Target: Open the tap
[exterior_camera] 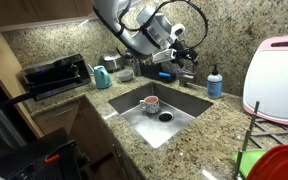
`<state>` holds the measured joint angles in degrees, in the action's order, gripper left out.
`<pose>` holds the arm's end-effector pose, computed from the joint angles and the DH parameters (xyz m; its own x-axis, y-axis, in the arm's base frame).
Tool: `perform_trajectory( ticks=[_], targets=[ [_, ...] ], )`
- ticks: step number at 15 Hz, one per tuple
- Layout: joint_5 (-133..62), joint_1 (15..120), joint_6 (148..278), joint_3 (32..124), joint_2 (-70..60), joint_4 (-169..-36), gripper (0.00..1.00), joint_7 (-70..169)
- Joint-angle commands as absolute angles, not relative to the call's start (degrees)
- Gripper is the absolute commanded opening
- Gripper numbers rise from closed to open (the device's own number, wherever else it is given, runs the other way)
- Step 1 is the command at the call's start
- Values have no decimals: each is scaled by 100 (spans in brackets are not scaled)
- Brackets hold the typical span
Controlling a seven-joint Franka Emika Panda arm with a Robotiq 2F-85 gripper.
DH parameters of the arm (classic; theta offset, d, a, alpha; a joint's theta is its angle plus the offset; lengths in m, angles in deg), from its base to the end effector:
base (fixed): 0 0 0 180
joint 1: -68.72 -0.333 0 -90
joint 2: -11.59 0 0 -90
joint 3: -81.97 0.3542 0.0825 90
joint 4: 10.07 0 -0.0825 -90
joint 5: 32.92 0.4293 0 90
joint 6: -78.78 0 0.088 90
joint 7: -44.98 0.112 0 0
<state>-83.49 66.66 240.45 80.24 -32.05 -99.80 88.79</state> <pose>0.7908 0.0463 0.2273 0.8293 0.1126 0.5473 -0.0486 -0.9613 0.2713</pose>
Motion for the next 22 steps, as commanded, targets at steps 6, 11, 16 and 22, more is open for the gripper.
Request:
perform_trajectory(
  ticks=[6,11,16,22],
  targets=[
    [-8349,6667,24045,8024,-3225,-9997,100,8882],
    [-8683,6482,24176,7848,-3635,-9552,100,8918],
    [-8847,6373,24166,7775,-4157,-8934,100,8902],
    [-8991,6075,24407,7283,-4757,-7945,100,9685]
  ],
)
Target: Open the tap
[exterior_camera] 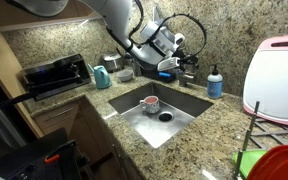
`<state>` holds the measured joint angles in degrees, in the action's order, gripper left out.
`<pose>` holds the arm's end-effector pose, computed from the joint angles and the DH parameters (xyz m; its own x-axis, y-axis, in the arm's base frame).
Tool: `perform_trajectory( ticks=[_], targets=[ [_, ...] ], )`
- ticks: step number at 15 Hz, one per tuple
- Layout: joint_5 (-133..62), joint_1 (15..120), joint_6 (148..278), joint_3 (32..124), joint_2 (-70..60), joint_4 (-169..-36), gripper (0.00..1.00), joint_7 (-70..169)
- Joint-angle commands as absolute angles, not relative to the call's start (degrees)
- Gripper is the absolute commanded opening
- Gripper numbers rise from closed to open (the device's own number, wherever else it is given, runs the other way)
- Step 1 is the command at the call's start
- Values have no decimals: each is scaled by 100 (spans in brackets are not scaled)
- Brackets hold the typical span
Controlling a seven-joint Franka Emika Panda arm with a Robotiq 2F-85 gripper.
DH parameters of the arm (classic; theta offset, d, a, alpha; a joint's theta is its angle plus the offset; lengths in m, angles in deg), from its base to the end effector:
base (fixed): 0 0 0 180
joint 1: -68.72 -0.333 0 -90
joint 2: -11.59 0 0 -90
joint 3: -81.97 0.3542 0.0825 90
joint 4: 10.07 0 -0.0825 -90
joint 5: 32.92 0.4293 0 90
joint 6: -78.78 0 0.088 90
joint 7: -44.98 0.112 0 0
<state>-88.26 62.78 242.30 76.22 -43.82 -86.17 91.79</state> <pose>0.8316 0.0693 0.1770 0.7798 0.2109 0.5894 -0.0021 -0.9406 0.3394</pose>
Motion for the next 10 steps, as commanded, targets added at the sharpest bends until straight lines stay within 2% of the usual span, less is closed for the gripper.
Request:
perform_trajectory(
  ticks=[1,4,5,10],
  targets=[
    [-8957,6060,24412,7250,-4824,-7823,100,9713],
    [-8871,6021,24339,7205,-5004,-7487,100,9800],
    [-8835,6083,24282,7323,-4772,-7873,100,9617],
    [-8834,6072,24282,7319,-4918,-7657,100,9623]
  ],
)
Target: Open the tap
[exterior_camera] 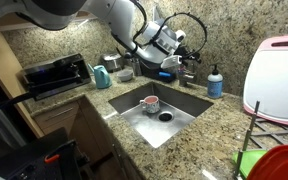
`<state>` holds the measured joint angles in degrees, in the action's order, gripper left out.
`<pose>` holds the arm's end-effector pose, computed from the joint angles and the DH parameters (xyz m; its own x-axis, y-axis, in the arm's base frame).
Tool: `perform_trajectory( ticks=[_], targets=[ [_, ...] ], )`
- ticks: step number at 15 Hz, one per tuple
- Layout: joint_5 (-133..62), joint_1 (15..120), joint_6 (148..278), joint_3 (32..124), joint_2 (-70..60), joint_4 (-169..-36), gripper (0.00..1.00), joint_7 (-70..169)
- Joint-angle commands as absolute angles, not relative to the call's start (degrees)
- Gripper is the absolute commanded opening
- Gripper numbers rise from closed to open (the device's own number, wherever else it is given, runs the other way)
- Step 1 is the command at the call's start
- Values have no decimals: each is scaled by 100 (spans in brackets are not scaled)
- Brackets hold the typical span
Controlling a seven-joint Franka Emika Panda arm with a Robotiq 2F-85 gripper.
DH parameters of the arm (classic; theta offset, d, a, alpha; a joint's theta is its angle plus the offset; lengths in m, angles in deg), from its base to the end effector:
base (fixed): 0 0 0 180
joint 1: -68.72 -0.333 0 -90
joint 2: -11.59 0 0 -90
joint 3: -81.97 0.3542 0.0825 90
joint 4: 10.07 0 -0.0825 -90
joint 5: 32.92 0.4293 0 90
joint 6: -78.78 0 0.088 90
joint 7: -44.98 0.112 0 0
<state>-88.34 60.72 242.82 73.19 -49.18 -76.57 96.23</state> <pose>0.8618 0.0802 0.1838 0.7185 0.1899 0.6691 -0.0568 -0.9428 0.3285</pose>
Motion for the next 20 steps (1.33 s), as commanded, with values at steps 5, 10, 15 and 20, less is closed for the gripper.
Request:
perform_trajectory(
  ticks=[5,10,15,20],
  targets=[
    [-8831,6111,24324,7315,-4991,-7611,100,9624],
    [-8915,6058,24360,7211,-5182,-7431,100,9674],
    [-8984,5965,24530,6957,-5449,-7009,100,9959],
    [-8884,5950,24520,6802,-5700,-6562,100,10108]
  ],
)
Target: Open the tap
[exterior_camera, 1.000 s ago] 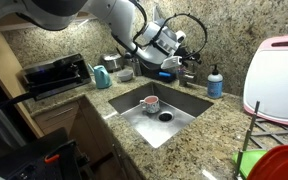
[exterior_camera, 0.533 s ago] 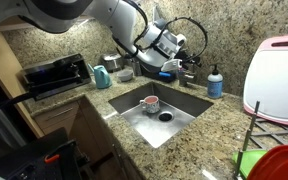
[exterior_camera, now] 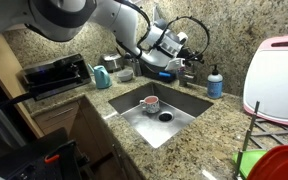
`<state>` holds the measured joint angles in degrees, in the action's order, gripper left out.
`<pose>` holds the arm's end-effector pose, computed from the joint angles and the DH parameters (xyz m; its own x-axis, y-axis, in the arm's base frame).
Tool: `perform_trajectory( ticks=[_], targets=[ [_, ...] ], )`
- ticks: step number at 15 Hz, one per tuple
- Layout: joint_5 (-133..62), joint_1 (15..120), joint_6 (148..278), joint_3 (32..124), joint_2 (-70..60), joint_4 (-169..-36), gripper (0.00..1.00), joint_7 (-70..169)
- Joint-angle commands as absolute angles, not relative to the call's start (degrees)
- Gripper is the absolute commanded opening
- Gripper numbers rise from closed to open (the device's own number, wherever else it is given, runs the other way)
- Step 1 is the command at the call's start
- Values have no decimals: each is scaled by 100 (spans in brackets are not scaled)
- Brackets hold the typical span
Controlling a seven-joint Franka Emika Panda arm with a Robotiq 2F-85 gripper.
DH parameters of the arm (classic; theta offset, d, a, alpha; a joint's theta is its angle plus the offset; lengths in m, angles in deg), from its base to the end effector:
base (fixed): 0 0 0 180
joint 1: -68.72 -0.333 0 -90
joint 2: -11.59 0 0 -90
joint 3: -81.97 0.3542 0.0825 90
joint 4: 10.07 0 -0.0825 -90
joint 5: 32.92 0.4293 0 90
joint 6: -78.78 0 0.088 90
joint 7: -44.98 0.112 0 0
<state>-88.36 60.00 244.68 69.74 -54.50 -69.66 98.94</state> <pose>0.8774 0.0733 0.1699 0.6762 0.1957 0.7102 -0.0777 -0.9398 0.3329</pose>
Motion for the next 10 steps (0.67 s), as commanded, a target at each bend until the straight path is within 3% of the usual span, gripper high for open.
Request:
perform_trajectory(
  ticks=[1,10],
  targets=[
    [-8869,5968,24517,6825,-5730,-6523,100,10076],
    [-8812,5998,24462,6943,-5709,-6690,100,9926]
  ],
)
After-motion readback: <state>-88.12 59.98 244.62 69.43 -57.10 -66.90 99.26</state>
